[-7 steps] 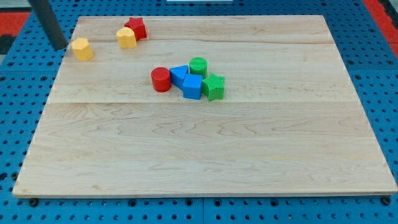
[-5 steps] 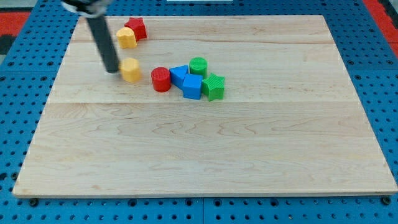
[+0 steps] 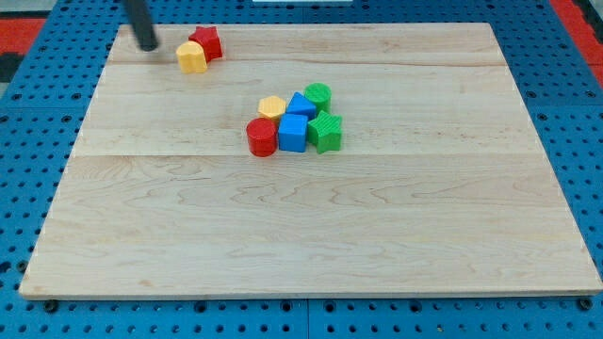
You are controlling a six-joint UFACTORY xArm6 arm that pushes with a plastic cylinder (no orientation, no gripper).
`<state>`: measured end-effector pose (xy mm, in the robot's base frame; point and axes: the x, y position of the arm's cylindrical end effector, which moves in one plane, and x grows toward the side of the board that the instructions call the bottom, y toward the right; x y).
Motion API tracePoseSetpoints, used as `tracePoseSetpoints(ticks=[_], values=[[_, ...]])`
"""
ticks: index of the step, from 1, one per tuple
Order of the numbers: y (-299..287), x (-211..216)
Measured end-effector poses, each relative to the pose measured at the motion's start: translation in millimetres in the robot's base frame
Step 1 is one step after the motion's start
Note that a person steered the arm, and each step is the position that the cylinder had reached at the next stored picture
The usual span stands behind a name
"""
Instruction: Push red star into blue triangle
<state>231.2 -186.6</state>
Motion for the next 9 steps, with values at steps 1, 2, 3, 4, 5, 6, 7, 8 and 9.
tracePoseSetpoints(ticks=[1, 2, 3, 4, 5, 6, 7, 8, 9], values=[[56.1, -8.5], [149.1, 18.4], [178.8, 58.2], [194.9, 24.2], [221.9, 20.8], [195.6, 61.6], [143.8, 97.3], [139.7, 30.9], [103.0, -38.4]])
